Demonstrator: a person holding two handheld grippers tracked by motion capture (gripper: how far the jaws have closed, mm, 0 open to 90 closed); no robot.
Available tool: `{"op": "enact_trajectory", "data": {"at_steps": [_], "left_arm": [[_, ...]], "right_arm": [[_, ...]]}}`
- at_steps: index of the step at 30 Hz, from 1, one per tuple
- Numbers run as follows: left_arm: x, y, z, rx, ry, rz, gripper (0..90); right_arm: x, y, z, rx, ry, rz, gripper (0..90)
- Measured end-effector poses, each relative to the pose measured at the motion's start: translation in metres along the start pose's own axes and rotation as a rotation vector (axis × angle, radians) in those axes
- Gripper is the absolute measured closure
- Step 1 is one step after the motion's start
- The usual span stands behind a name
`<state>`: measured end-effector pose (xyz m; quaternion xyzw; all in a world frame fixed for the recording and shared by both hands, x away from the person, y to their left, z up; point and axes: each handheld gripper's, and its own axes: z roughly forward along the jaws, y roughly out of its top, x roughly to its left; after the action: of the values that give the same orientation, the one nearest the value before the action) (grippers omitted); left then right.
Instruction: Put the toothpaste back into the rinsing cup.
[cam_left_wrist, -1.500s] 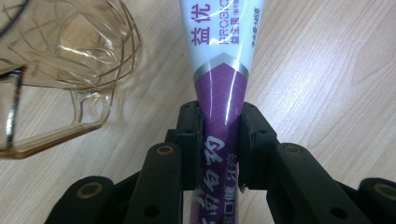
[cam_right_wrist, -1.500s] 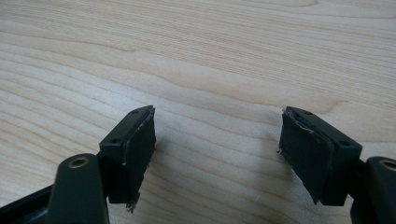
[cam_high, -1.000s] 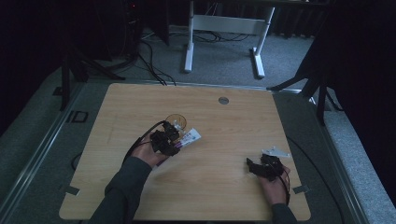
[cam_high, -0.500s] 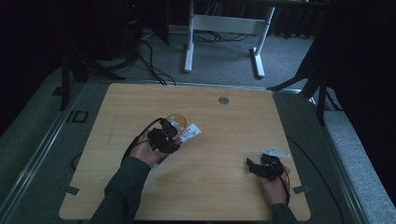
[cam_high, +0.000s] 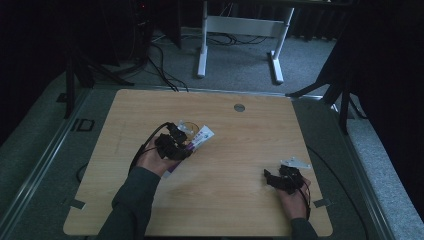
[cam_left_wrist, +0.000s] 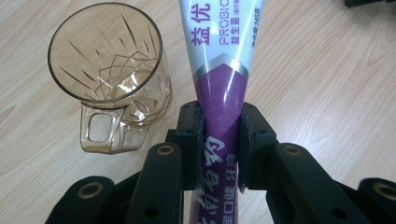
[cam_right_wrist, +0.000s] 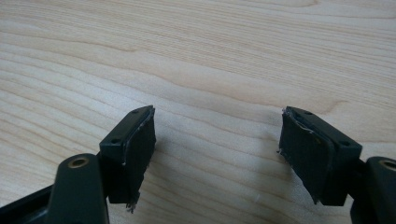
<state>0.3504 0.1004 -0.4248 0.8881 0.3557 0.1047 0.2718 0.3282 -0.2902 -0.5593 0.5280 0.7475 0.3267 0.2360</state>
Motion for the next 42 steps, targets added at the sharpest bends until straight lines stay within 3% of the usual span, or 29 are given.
{"op": "enact_trajectory", "data": {"at_steps": [15,30,42], "left_arm": [[0.006,0.001,-0.008,-0.025,0.008,-0.03,73.1],[0.008,0.005,-0.015,-0.09,0.037,-0.085,73.2],[0.012,0.005,-0.015,-0.12,0.048,-0.1,73.2]], "right_arm": [[0.0,0.0,0.0,0.0,0.0,0.0,26.9],[0.0,0.0,0.0,0.0,0.0,0.0,26.9],[0.0,0.0,0.0,0.0,0.0,0.0,26.9]]}}
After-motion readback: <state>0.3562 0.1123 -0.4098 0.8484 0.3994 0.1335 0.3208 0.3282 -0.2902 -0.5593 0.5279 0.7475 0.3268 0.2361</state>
